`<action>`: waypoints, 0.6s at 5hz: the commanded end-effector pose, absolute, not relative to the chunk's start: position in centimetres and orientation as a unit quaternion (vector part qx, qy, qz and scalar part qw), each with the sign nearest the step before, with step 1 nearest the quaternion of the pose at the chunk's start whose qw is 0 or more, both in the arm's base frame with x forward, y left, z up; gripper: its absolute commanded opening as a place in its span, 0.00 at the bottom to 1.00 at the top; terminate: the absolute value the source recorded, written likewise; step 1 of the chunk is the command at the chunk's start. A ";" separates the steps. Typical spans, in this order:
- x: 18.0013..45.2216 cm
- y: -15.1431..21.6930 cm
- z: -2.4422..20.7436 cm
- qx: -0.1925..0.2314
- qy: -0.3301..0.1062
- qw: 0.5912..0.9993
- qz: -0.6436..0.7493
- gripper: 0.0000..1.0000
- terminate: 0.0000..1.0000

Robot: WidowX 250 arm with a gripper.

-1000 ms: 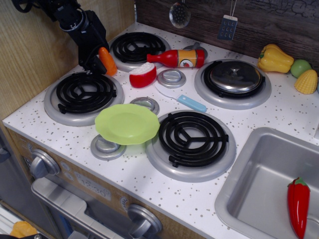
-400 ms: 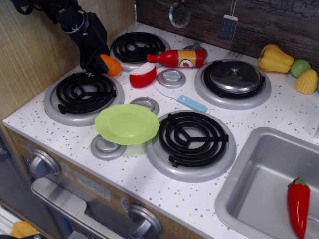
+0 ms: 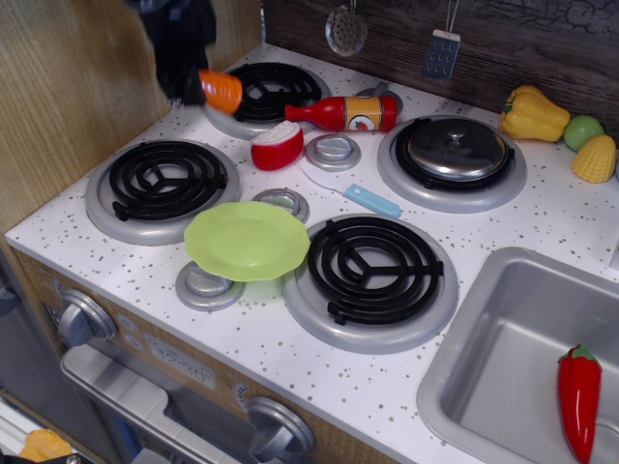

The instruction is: Put carrot on plate

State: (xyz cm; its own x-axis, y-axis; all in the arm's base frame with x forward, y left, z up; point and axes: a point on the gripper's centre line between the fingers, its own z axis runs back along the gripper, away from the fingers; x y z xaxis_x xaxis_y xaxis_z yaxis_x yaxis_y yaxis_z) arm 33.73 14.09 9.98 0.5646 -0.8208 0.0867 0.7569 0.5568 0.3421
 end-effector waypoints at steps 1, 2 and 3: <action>29.3 9.2 15.7 0.125 -0.052 0.942 -0.307 0.00 0.00; 26.9 7.1 14.7 0.086 0.026 0.977 -0.193 0.00 0.00; 26.7 5.0 12.2 0.011 0.076 0.992 -0.102 0.00 1.00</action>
